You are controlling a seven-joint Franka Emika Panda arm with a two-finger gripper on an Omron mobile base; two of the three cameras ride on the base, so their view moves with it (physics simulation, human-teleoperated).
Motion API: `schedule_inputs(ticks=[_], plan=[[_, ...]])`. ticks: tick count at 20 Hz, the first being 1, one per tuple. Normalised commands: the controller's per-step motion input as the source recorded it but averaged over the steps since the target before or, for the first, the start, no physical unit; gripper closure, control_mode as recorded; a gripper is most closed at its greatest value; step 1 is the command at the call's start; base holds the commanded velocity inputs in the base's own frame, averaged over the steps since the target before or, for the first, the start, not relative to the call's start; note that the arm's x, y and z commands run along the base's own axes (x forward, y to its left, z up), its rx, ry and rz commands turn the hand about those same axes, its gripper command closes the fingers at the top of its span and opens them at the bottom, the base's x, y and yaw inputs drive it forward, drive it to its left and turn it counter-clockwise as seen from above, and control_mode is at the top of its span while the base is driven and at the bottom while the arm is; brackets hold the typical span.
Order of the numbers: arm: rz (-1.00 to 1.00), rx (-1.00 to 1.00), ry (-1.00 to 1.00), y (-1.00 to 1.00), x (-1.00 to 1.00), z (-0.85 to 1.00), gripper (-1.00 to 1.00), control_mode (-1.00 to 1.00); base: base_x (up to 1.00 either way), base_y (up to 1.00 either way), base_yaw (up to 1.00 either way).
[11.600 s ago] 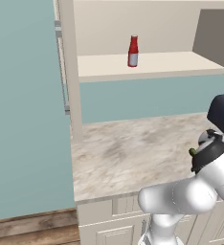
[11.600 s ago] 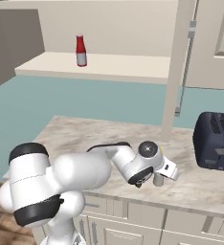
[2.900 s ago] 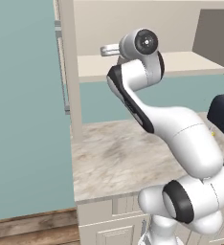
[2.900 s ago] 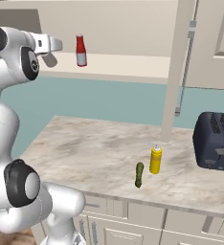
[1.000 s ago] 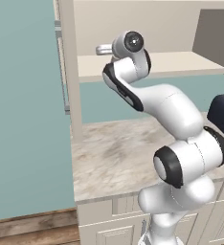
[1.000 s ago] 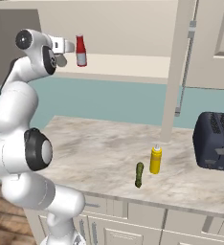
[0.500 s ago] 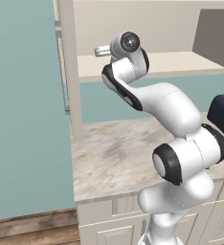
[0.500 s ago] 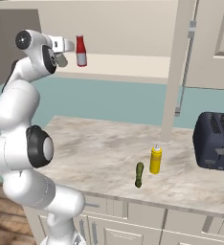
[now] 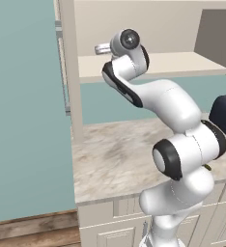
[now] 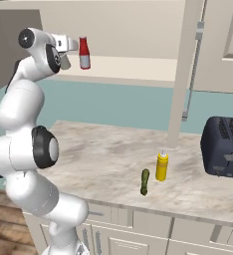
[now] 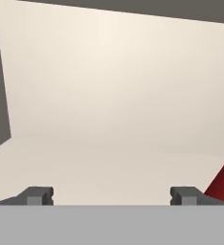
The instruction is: There are various items on the counter. Only move the condiments/shakers into the cabinet.
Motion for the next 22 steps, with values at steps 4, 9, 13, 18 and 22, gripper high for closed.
schedule_inputs(ticks=[4,9,13,18,22], plan=[[0.00,-0.02,-0.04,0.00,0.07,-0.07,-1.00,-1.00,0.00,0.00,0.00],[0.00,-0.08,-0.13,0.00,0.20,-0.24,-1.00,-1.00,0.00,0.00,0.00],[0.00,-0.04,-0.09,0.00,0.16,-0.16,-1.00,-1.00,0.00,0.00,0.00],[0.00,0.00,0.00,0.00,0.00,0.00,-1.00,-1.00,0.00,0.00,0.00],[0.00,-0.01,-0.01,0.00,0.01,-0.01,-1.00,-1.00,0.00,0.00,0.00]])
